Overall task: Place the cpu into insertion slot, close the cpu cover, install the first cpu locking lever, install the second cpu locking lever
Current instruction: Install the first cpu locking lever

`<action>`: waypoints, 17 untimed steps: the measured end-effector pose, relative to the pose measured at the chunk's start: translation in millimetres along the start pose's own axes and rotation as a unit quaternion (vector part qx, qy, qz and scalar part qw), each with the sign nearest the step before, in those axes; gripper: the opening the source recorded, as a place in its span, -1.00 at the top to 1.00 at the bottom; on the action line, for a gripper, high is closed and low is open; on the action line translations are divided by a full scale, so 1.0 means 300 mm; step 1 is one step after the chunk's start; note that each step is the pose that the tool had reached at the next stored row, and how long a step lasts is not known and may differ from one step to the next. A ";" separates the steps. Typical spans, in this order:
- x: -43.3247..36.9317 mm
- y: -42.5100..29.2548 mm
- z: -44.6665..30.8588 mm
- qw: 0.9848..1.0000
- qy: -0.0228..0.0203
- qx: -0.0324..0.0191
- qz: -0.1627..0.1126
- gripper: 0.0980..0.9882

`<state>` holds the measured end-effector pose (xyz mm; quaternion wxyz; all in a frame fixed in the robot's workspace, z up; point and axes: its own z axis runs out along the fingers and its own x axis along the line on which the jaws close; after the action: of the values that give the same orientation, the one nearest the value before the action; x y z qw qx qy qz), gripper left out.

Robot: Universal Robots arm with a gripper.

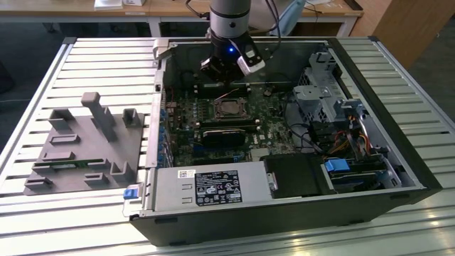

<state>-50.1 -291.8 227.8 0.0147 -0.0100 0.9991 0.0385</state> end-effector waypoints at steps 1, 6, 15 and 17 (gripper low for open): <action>-0.004 0.001 0.001 1.000 0.000 0.000 0.000 0.98; -0.016 0.006 0.005 1.000 0.000 0.000 0.000 0.98; -0.031 0.017 0.012 1.000 0.000 0.000 0.000 0.98; -0.036 0.020 0.013 1.000 0.000 0.000 0.000 0.98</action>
<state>-39.3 -285.5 224.6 0.0147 -0.0100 0.9991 0.0385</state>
